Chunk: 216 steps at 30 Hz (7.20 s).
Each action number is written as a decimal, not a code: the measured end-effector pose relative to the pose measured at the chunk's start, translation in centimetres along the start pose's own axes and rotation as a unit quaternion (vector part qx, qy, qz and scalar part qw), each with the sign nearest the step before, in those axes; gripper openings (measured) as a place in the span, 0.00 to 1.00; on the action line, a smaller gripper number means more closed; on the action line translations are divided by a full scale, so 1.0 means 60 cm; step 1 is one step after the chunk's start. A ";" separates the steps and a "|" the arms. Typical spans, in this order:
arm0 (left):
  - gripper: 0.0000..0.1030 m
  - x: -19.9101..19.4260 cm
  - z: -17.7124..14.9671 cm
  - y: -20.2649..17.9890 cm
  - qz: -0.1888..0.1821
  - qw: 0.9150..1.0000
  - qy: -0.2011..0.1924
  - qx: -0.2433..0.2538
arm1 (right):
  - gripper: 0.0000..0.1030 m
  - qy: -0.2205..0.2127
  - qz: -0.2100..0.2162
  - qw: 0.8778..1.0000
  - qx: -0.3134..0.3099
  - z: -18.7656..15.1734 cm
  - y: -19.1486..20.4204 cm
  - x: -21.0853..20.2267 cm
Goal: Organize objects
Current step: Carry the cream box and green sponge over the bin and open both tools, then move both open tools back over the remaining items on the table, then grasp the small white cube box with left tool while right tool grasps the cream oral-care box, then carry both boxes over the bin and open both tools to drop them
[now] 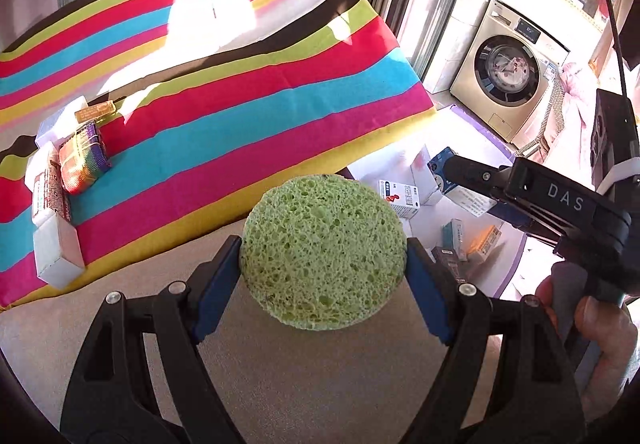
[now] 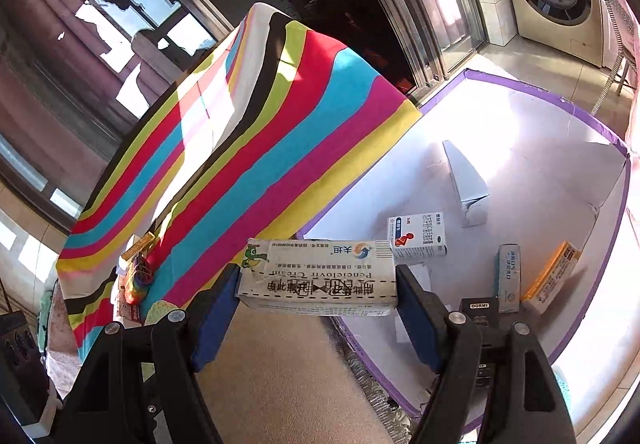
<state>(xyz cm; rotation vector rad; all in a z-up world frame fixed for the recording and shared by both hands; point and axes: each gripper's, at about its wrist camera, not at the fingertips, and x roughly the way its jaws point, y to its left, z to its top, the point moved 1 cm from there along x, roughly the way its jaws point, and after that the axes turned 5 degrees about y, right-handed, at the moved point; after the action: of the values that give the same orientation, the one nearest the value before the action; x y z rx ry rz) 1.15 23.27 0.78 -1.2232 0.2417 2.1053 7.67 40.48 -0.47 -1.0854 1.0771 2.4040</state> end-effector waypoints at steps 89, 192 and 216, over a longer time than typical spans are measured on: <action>0.76 -0.045 -0.041 0.356 0.025 0.974 0.038 -0.221 | 0.86 0.112 0.068 0.965 -0.227 -0.123 0.284 0.103; 0.42 0.001 -0.005 0.069 -0.162 0.982 -0.007 -0.100 | 0.32 -0.007 0.030 0.999 -0.032 -0.018 0.039 -0.009; 0.68 0.049 0.020 -0.066 -0.219 0.975 0.033 -0.022 | 0.53 -0.005 -0.057 0.994 0.091 -0.001 -0.125 -0.041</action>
<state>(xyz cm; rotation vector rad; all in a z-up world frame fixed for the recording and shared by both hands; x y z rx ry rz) 1.89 28.20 -0.33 -1.2423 -0.0469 1.6991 13.30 45.62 -2.51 -1.0429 1.1725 2.1724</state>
